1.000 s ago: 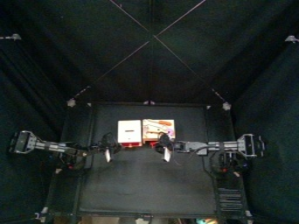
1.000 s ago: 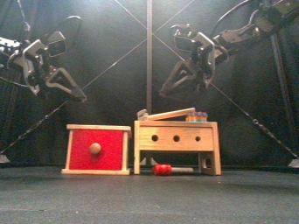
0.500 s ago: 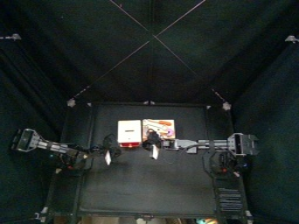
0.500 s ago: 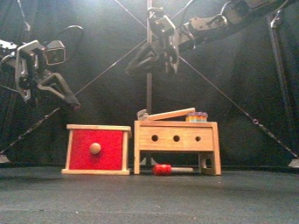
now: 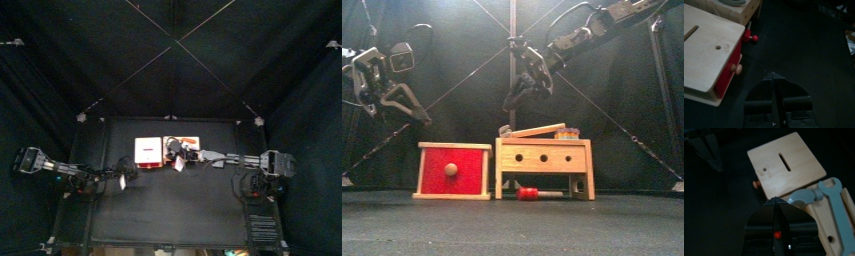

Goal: Grab hammer

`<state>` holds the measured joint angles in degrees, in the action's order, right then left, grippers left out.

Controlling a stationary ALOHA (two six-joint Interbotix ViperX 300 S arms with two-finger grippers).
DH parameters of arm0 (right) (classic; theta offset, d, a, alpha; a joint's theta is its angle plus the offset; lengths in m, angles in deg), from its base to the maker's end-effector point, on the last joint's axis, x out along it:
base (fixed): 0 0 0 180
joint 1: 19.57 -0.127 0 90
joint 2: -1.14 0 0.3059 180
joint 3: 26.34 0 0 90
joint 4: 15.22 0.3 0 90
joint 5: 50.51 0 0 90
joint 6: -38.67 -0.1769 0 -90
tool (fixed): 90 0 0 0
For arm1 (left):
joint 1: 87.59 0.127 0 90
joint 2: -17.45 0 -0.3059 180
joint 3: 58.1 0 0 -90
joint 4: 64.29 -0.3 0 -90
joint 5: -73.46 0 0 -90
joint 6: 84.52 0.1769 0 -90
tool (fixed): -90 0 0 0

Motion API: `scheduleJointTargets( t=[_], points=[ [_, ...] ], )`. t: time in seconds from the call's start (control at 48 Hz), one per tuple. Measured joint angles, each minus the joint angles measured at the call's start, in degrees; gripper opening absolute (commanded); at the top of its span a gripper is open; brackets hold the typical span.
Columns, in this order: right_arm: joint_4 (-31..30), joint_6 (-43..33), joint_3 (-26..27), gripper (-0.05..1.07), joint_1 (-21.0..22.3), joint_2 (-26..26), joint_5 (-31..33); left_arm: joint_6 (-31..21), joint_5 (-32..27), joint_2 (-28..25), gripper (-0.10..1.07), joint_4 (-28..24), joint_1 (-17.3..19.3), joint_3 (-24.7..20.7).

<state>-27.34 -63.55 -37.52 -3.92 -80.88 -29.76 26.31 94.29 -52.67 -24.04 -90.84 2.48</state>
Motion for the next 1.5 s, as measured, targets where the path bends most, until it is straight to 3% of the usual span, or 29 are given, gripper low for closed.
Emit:
scheduleJointTargets(
  t=[0.208, 0.438, 1.083, 1.5],
  points=[
    [-5.4, 0.1, 0.3, 0.69, 1.1, -0.3, 5.1, -0.1, 0.1, 0.0, 0.36, -4.0, 4.2, 0.0],
    [-6.5, 0.3, 0.0, 0.79, 2.3, -0.3, 6.7, -0.3, 0.1, 0.0, 0.36, -7.3, 7.9, 0.2],
    [-7.7, 0.7, -1.5, 0.77, 2.7, 1.5, 8.8, -0.4, 0.1, 0.0, 0.36, -7.6, 8.7, 0.4],
    [-9.3, 0.5, -1.5, 0.59, 2.7, 1.5, 8.8, -0.4, 0.0, 0.0, 0.36, -7.5, 8.8, 0.4]
  ],
)
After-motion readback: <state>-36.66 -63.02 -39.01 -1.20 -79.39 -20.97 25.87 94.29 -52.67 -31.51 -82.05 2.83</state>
